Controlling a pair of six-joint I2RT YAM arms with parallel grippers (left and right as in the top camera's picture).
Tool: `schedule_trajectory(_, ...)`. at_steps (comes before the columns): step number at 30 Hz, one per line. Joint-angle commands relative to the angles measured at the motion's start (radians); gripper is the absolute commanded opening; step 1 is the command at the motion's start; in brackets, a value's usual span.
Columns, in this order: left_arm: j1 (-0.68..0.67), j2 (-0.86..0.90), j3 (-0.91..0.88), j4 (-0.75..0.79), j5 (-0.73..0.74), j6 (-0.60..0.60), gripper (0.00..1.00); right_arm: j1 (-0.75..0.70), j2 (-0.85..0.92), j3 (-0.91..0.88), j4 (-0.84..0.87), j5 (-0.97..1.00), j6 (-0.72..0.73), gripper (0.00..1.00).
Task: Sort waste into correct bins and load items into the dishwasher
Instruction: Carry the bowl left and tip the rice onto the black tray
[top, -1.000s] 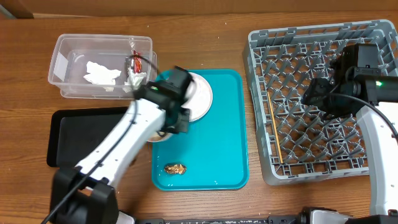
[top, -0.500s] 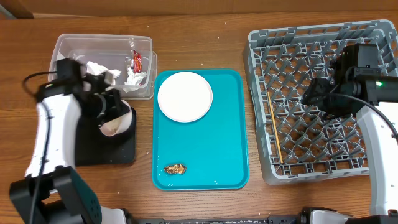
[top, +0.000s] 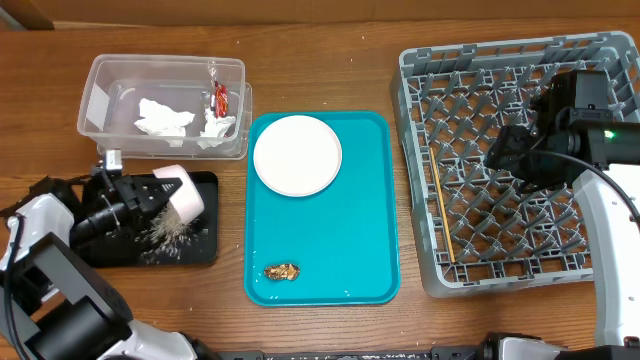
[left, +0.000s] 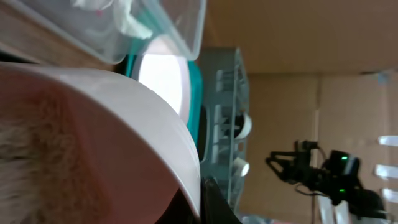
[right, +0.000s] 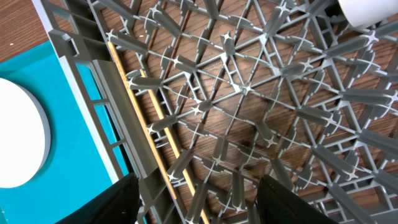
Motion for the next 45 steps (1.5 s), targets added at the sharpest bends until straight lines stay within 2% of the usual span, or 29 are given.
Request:
schedule_trajectory(1,0.02,0.026,-0.003,0.002,0.232,0.058,0.04,-0.001,0.001,0.007,0.002,0.002,0.0,0.63)
schedule_trajectory(3,0.02,0.026,-0.003,0.005,0.307,0.047,0.04,-0.001,0.001,0.007,0.003,0.002,0.0,0.63)
schedule_trajectory(4,0.02,0.026,-0.003,0.01,0.307,-0.003,0.04,-0.001,0.001,0.007,0.003,0.002,0.0,0.63)
schedule_trajectory(8,0.02,0.026,-0.003,0.009,0.307,-0.051,0.04,-0.001,0.001,0.007,0.003,0.002,0.0,0.63)
schedule_trajectory(33,0.004,0.024,-0.003,0.002,0.282,-0.062,0.04,-0.001,0.001,0.007,0.002,0.002,0.0,0.63)
schedule_trajectory(40,-0.109,-0.026,0.012,-0.036,0.151,-0.046,0.04,-0.001,0.001,0.007,0.003,0.002,0.0,0.63)
schedule_trajectory(43,-0.211,-0.076,0.046,-0.046,0.07,-0.049,0.04,-0.001,0.001,0.007,0.003,0.002,0.0,0.63)
schedule_trajectory(45,-0.341,-0.12,0.087,-0.037,-0.047,-0.1,0.04,-0.001,0.001,0.007,0.003,0.001,0.0,0.63)
